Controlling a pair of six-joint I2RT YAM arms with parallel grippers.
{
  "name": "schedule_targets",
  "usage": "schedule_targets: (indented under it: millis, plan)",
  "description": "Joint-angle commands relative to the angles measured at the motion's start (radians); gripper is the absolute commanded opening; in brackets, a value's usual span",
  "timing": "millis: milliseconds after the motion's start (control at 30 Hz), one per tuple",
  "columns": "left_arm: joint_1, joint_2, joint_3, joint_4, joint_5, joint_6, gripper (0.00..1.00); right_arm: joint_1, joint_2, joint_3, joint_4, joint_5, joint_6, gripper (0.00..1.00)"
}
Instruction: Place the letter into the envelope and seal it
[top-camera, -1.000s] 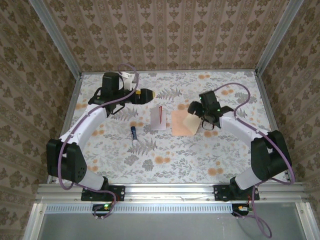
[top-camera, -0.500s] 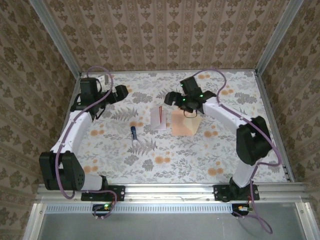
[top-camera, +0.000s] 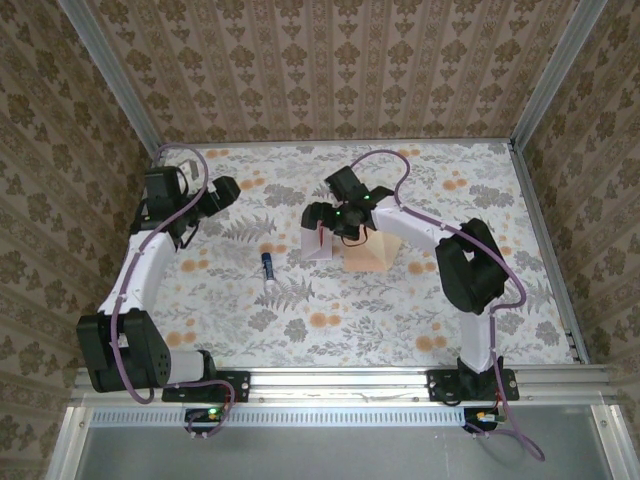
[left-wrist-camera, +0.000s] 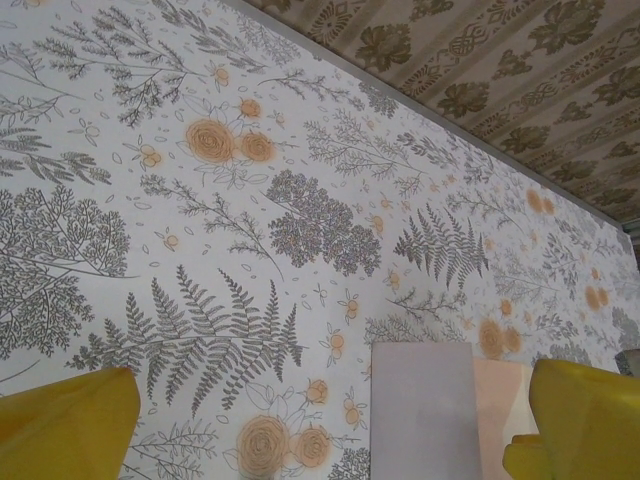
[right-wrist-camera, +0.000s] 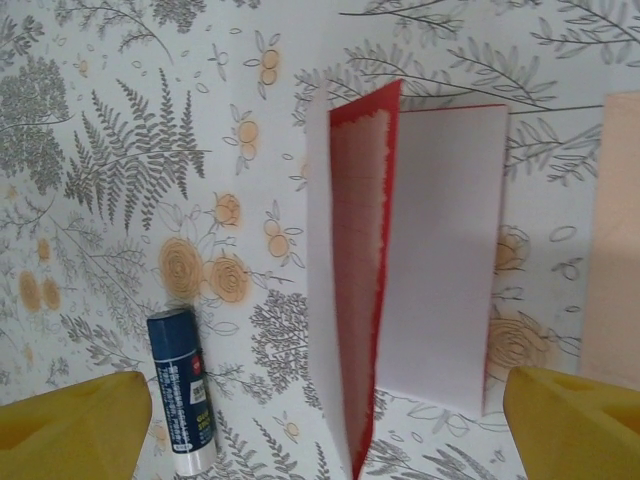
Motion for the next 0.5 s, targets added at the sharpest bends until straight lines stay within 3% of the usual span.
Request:
schedule_targets:
  millis: [0, 333, 467]
  plan:
    - [0.011, -0.017, -0.016, 0.016, 0.03, -0.02, 1.0, 0.013, 0.045, 0.045, -0.047, -0.012, 0.014, 0.92]
    - [0.023, -0.027, -0.033, 0.022, 0.048, -0.019, 1.0, 0.022, 0.118, 0.087, -0.048, -0.028, 0.012, 0.82]
    - [0.027, -0.027, -0.039, 0.021, 0.054, -0.018, 1.0, 0.024, 0.123, 0.082, -0.032, -0.036, 0.016, 0.7]
